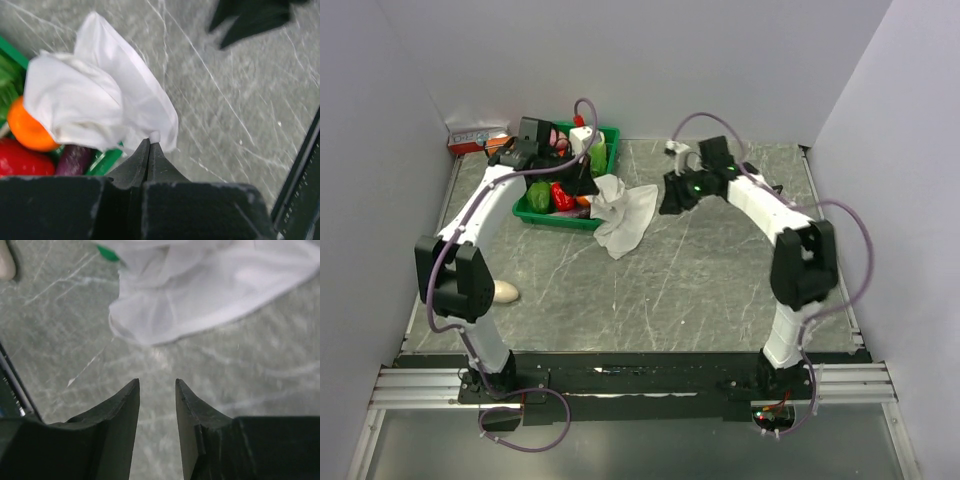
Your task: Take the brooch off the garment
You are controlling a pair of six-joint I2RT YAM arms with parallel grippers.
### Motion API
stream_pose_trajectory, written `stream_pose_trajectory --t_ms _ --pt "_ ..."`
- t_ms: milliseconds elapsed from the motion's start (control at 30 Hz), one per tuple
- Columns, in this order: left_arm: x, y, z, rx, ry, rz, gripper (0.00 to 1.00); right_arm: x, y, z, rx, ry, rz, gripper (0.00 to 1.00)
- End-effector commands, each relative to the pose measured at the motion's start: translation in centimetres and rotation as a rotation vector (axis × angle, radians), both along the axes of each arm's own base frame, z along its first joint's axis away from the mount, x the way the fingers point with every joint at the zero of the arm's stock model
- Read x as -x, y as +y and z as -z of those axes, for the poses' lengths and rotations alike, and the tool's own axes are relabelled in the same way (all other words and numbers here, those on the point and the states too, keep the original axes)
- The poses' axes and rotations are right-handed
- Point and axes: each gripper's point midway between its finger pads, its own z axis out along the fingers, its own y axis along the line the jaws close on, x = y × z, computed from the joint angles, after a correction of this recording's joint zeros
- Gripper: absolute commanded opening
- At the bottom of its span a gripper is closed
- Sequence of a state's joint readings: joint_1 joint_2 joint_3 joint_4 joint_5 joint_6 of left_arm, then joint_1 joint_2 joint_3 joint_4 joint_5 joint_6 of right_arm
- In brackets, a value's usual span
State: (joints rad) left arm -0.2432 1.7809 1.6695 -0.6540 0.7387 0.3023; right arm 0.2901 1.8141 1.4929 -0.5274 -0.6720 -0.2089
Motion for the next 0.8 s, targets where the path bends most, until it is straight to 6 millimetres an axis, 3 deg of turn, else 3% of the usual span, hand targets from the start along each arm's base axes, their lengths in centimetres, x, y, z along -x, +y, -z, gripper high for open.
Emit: stream_pose_trajectory --t_ms 0,33,67,100,233,300,333,367,400,433,467,600,633,767 --pt "3.7 1.4 -5.7 -0.002 -0.121 0.028 0.01 -4.1 4.0 0.1 0.012 -0.052 -0.013 0.42" --pt "4.4 1.6 -5.7 -0.014 -0.124 0.042 0.01 -4.8 4.4 0.2 0.036 -0.088 -0.036 0.42" --pt "5.2 1.8 -6.1 -0.015 -0.137 0.040 0.01 -5.5 4.3 2.0 0.082 -0.073 -0.023 0.42" --pt "5.5 2.0 -6.2 -0.015 -0.142 0.033 0.01 -5.6 4.9 2.6 0.103 -0.080 -0.034 0.42" --pt "6.0 2.6 -6.2 -0.019 -0.135 -0.023 0.01 -7.3 5.7 3.6 0.189 -0.160 -0.074 0.40" --pt "6.2 3.1 -6.1 -0.036 -0.137 -0.053 0.01 -7.7 5.7 5.6 0.252 -0.159 -0.098 0.39" --pt "6.2 3.3 -6.1 -0.042 -0.141 -0.061 0.01 -7.9 6.4 5.3 0.272 -0.187 -0.120 0.39" --pt "6.3 3.4 -6.6 -0.046 -0.159 -0.065 0.01 -7.1 6.0 7.7 0.331 -0.133 -0.169 0.39" --pt "6.3 3.6 -6.8 -0.051 -0.170 -0.071 0.01 -6.8 6.2 8.5 0.360 -0.115 -0.194 0.38" --pt "6.1 3.8 -6.7 -0.066 -0.179 -0.085 0.01 -7.5 6.5 7.5 0.390 -0.141 -0.212 0.36" --pt "6.0 4.1 -7.0 -0.069 -0.188 -0.094 0.01 -6.1 5.9 10.2 0.445 -0.044 -0.239 0.34" --pt "5.4 4.3 -7.0 -0.069 -0.193 -0.099 0.01 -5.1 4.3 12.4 0.527 0.007 -0.244 0.32" --pt "5.4 4.2 -7.1 -0.063 -0.195 -0.095 0.01 -3.9 3.3 13.8 0.560 0.045 -0.264 0.32" --pt "5.2 4.0 -6.3 -0.055 -0.175 -0.081 0.01 -1.2 1.3 15.6 0.626 0.147 -0.281 0.31"
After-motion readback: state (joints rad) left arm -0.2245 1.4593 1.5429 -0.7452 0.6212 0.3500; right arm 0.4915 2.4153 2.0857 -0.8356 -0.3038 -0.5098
